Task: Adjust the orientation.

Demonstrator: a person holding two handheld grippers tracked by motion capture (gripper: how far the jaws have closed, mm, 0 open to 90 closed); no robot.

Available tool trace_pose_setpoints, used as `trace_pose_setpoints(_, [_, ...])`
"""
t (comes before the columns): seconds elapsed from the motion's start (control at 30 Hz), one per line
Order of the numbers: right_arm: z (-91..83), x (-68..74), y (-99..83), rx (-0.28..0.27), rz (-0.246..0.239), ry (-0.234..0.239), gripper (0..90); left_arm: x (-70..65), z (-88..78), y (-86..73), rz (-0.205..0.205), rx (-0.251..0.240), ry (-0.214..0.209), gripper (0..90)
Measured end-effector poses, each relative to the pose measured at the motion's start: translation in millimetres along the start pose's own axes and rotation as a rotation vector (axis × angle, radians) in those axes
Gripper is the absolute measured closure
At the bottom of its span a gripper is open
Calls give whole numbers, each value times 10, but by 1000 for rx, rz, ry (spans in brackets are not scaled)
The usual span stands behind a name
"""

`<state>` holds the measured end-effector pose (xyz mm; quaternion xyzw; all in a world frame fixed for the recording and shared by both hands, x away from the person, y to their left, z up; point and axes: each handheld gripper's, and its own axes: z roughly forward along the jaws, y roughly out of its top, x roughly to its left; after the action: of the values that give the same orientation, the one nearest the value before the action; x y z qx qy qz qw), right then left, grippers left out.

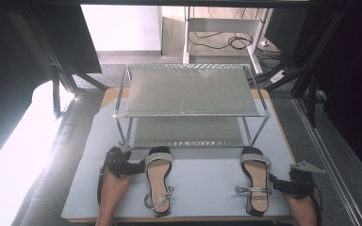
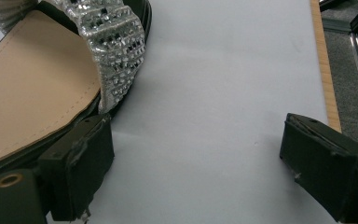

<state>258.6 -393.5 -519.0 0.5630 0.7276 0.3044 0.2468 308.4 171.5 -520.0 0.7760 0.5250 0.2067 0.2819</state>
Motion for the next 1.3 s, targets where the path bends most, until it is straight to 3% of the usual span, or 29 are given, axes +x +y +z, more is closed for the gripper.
trace_pose_setpoints(0.23, [0,0,0,0,1,0,94,-94,71,70,5,-8,-26,88])
trace_pose_setpoints(0.33, [0,0,-1,0,0,0,95,-67,82,85,-16,13,-45,84])
trace_pose_setpoints(0.53, [-1,1,-1,-1,-1,0,95,-15,-17,76,-32,34,-32,93])
trace_pose_setpoints(0.73, [-1,1,-2,-1,-1,-1,95,33,-285,67,-34,-16,-98,156])
trace_pose_setpoints(0.83, [-1,1,-1,0,-1,0,95,-38,-419,131,-5,-47,-154,194])
trace_pose_setpoints(0.97, [-1,1,-1,-1,0,0,95,-125,-442,191,24,-56,-187,253])
trace_pose_setpoints(1.2, [-1,1,-2,-1,-1,0,95,-297,-252,242,66,-26,-229,345])
trace_pose_setpoints(1.3, [-1,1,-2,-1,-1,0,95,-313,-234,229,58,-35,-258,392])
